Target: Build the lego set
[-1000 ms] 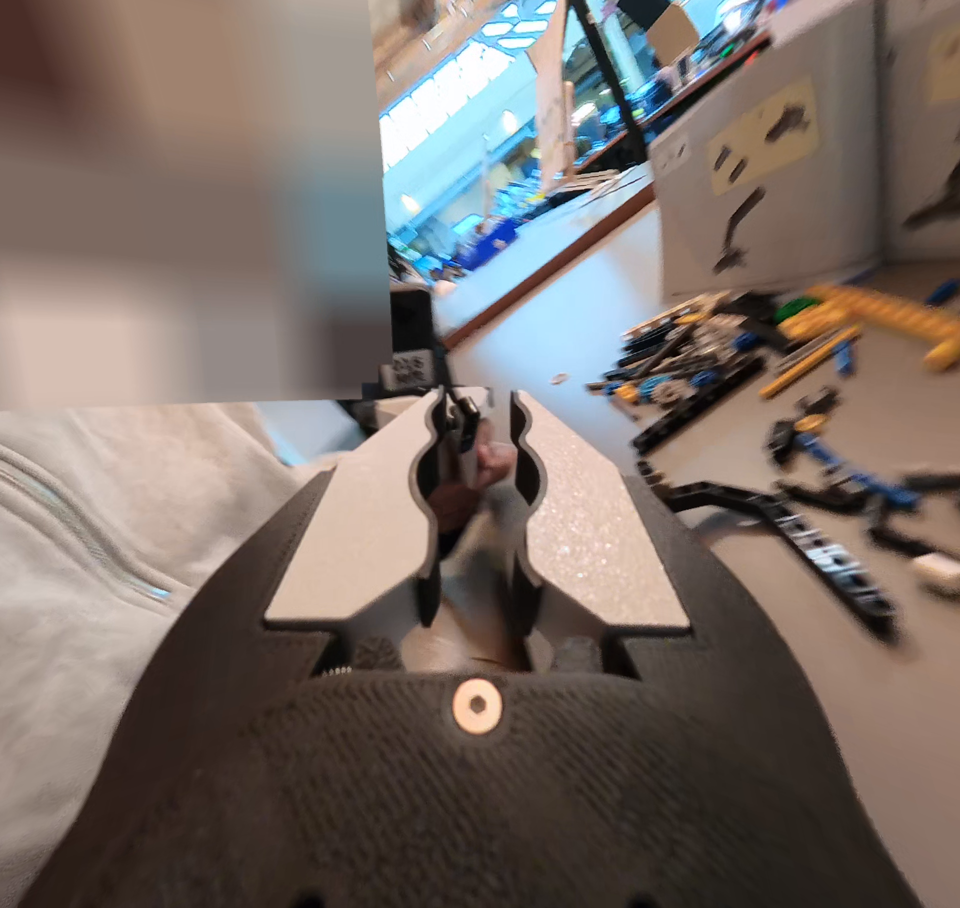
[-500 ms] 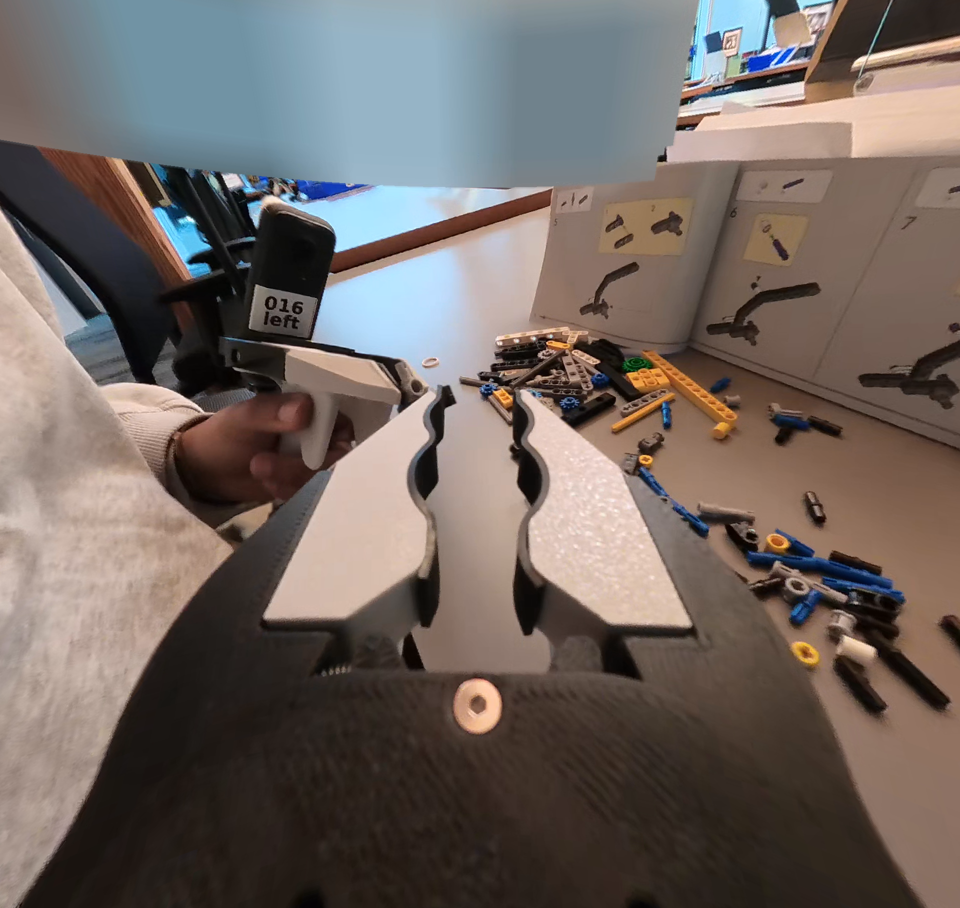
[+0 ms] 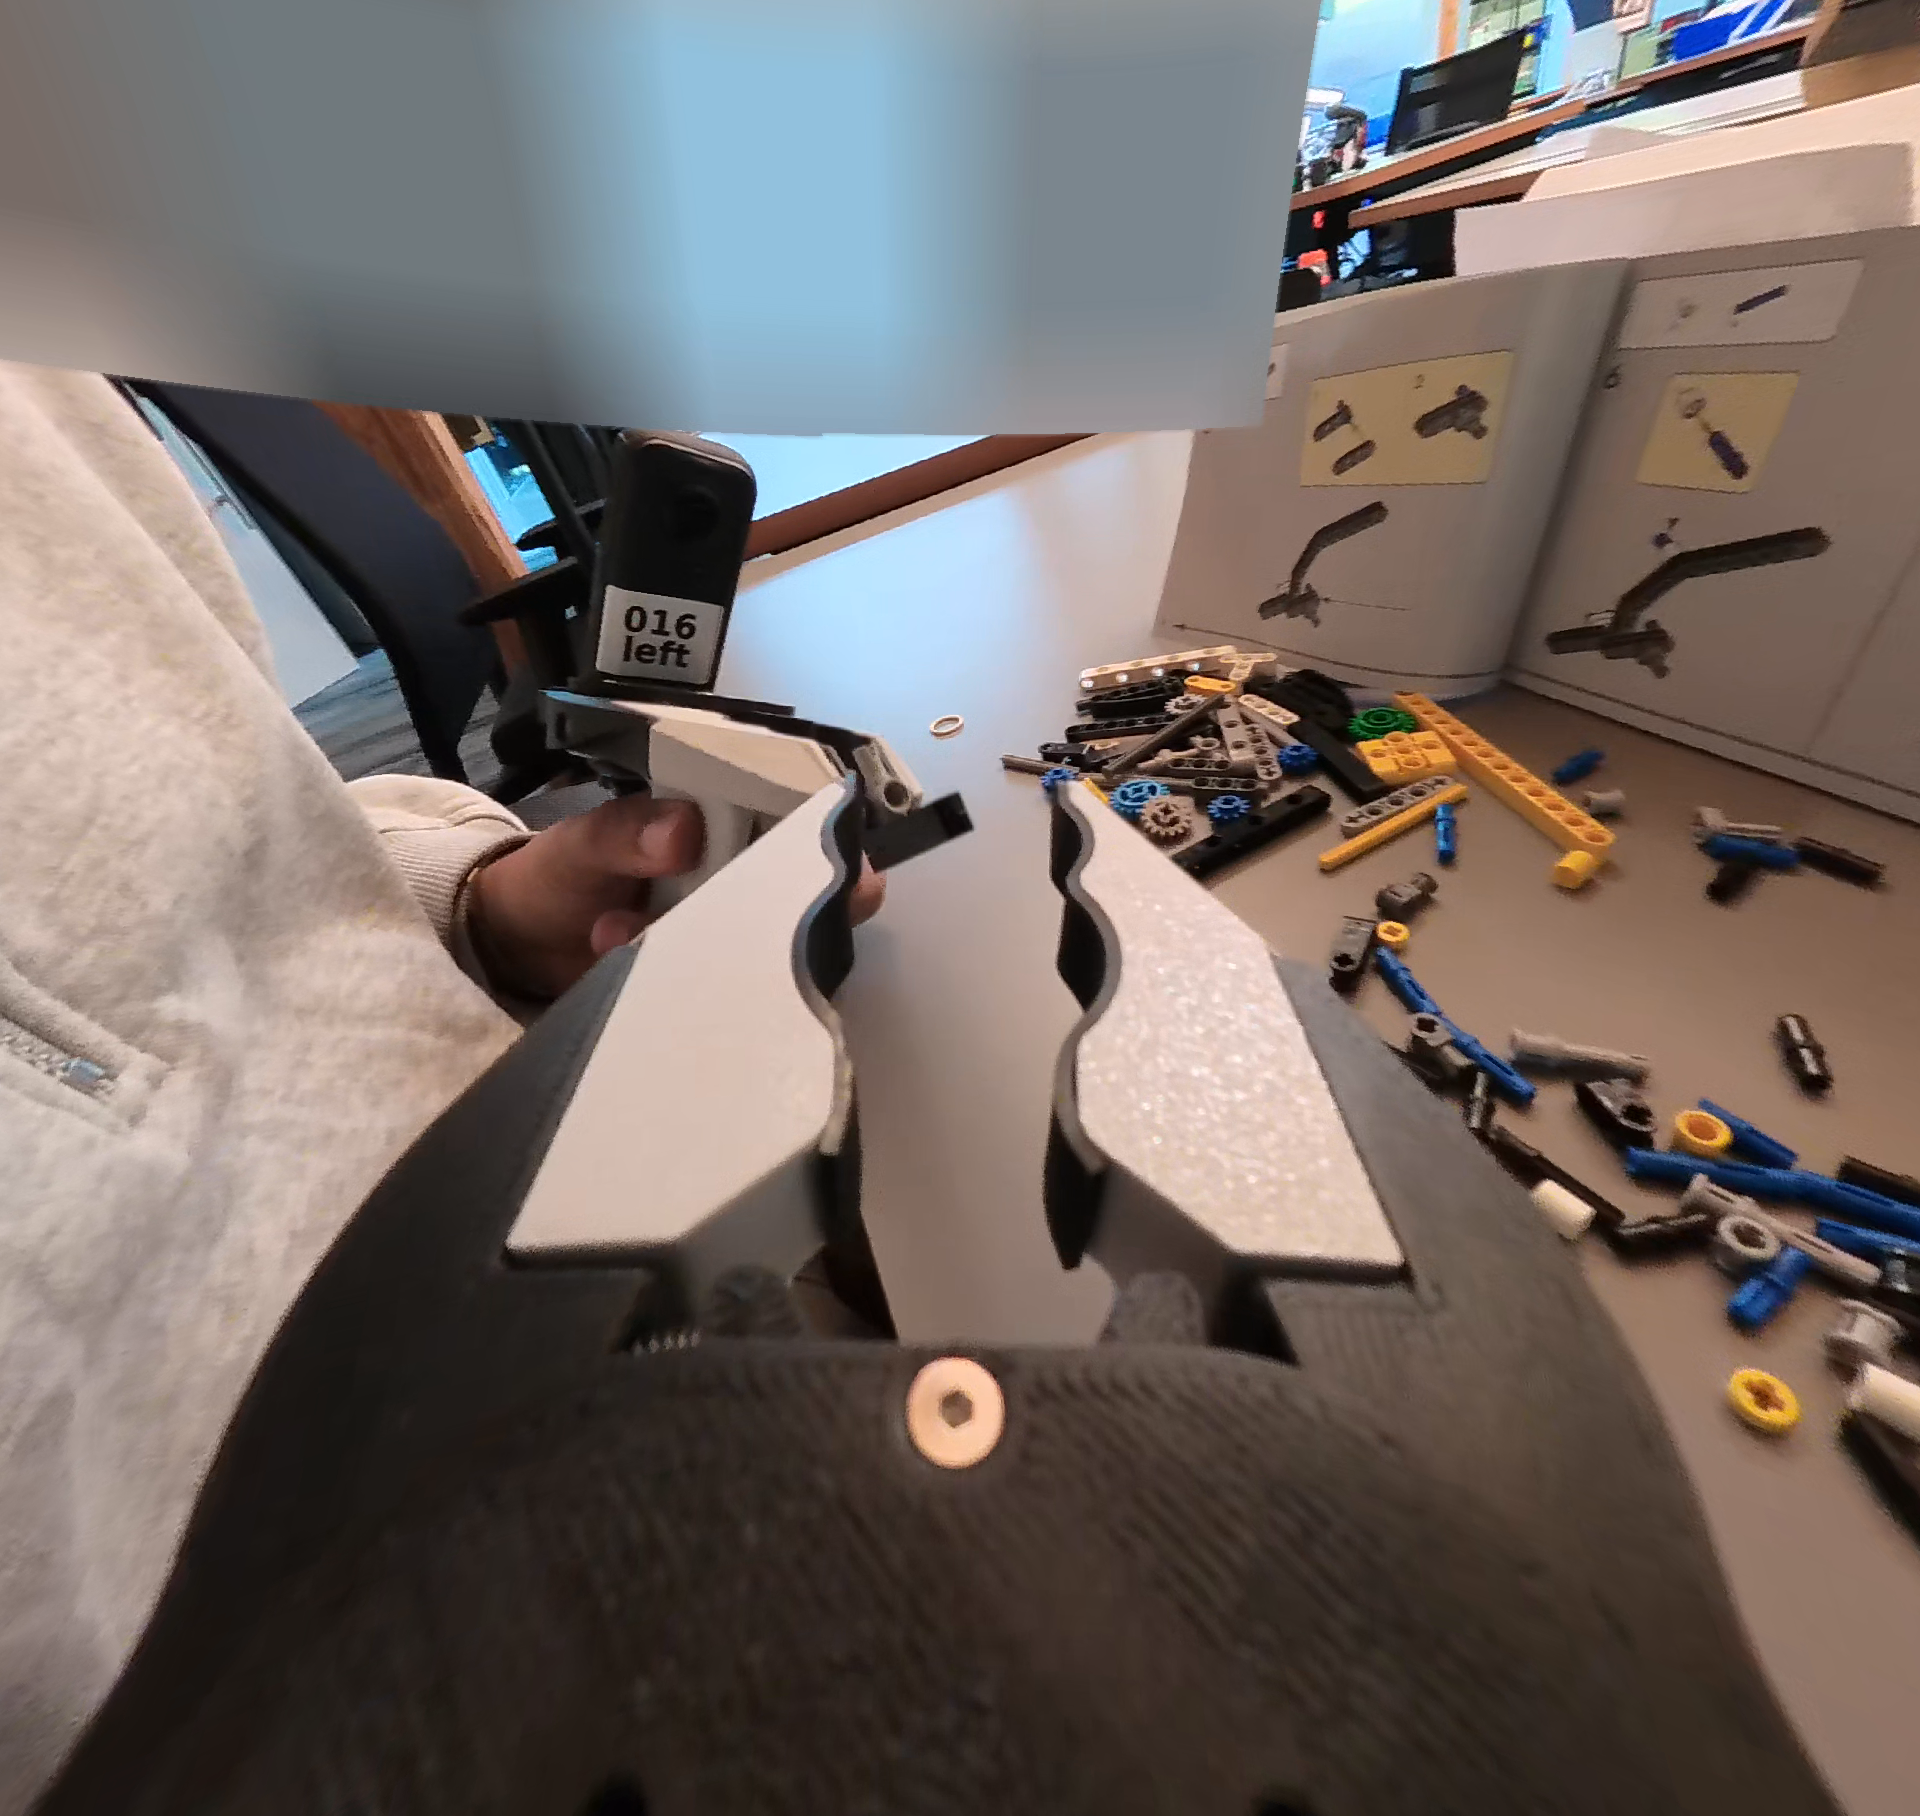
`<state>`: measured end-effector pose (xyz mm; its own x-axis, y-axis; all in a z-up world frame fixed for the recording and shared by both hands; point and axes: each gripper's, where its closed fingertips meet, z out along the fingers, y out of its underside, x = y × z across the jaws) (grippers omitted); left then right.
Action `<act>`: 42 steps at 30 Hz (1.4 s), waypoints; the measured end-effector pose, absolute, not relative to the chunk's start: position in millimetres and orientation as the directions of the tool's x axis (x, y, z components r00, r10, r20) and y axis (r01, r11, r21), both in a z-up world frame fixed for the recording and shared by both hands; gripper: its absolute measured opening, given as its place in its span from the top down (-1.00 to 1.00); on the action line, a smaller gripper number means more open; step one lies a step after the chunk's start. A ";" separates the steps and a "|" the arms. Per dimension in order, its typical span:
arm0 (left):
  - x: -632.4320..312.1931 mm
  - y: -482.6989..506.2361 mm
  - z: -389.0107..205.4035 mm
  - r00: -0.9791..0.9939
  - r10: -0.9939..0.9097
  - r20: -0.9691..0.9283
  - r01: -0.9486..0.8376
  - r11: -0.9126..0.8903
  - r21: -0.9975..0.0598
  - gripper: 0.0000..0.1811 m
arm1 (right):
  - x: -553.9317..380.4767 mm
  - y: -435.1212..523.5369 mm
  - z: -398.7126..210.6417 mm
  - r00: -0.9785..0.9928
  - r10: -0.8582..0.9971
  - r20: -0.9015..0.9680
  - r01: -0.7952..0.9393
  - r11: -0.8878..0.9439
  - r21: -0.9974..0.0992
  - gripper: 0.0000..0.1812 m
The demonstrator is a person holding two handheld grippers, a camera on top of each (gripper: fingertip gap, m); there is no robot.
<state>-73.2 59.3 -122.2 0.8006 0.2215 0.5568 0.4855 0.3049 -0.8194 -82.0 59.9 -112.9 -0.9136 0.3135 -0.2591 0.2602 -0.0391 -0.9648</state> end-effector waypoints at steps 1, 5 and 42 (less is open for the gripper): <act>-72.3 60.3 -122.4 0.802 0.216 0.557 0.488 0.300 -0.820 0.94 | -81.3 59.5 -113.1 -0.916 0.304 -0.263 0.264 -0.039 -0.964 0.62; -70.7 63.5 -124.3 0.809 0.223 0.544 0.480 0.282 -0.830 0.94 | -80.9 59.2 -114.3 -0.916 0.286 -0.283 0.283 -0.043 -0.958 0.61; -68.5 61.7 -120.9 0.756 0.093 0.648 0.601 0.291 -0.744 0.94 | -77.2 57.8 -120.1 -0.825 0.104 -0.556 0.546 -0.112 -0.830 0.92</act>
<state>-68.5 61.7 -120.9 0.7563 0.0926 0.6477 0.6014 0.2914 -0.7439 -77.2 57.8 -120.1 -0.8248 0.1037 -0.5559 0.5456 -0.1124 -0.8305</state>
